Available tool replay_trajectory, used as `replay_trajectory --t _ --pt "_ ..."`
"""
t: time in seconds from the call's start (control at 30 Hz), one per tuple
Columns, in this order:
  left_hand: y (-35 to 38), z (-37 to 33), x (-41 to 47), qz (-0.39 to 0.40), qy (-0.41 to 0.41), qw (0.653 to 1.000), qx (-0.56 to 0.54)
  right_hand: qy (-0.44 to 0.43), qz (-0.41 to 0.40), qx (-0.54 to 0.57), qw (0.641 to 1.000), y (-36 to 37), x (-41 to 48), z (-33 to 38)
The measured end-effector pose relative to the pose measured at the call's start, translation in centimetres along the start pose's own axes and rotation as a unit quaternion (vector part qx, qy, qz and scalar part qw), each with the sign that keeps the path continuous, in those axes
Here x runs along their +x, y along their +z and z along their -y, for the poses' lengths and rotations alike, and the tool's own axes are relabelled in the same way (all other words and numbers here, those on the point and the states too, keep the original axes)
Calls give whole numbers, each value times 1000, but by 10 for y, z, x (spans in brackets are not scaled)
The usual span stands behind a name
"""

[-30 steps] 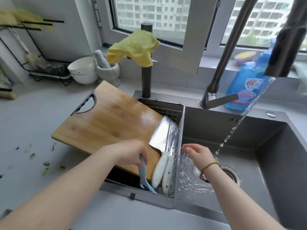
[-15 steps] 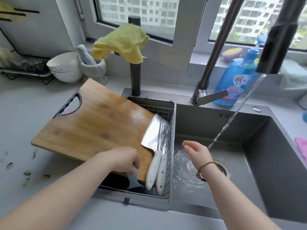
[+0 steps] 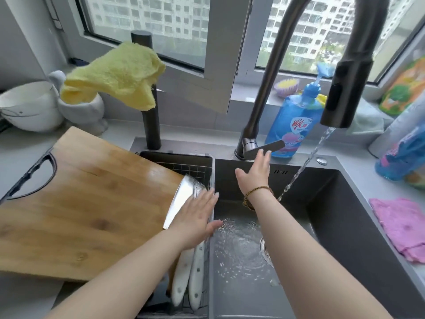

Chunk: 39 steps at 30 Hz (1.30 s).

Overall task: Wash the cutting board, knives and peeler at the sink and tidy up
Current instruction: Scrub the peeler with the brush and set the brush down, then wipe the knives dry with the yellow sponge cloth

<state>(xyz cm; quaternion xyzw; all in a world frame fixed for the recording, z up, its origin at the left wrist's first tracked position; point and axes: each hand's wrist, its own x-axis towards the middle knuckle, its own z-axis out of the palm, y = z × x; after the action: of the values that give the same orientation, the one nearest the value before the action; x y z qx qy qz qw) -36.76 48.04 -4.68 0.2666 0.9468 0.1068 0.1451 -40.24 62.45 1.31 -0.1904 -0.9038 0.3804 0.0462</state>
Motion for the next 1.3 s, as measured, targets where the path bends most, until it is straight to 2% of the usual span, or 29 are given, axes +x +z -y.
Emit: replay_trajectory --t 0.13,0.23,0.4,0.57,0.7,0.77,0.83,0.93,1.03,1.1,1.2,1.3 --pt "3 4 11 37 23 999 32 6 -48 -10 999 -5 21 0" --pt "3 11 16 35 56 997 26 12 -69 7 998 -3 27 -3" --pt "8 16 20 32 60 998 -8 14 -79 -23 997 1 35 0" --pt "-3 9 13 39 32 999 -6 11 -75 -61 995 -10 28 -1" --pt "-10 24 -3 -34 -36 998 -47 -77 -54 -64 993 -11 4 19" --pt "-17 42 -17 -127 -70 989 -32 -147 -36 -50 987 -6 -8 44" --pt "-30 62 -34 -224 -103 969 2 -216 -15 -54 975 -2 -20 71" --pt "-47 102 -70 -271 -192 941 -60 -318 11 -62 946 5 -33 114" --pt "-58 130 -103 -365 -239 897 -70 -400 9 -123 908 13 -40 150" --pt "-65 132 -116 -303 -274 912 -41 -434 -2 -171 885 17 -41 168" --pt "-65 131 -118 -188 -314 930 29 -448 -4 -210 869 21 -41 188" --pt "-64 131 -121 -149 -311 936 75 -453 -10 -227 862 23 -38 200"
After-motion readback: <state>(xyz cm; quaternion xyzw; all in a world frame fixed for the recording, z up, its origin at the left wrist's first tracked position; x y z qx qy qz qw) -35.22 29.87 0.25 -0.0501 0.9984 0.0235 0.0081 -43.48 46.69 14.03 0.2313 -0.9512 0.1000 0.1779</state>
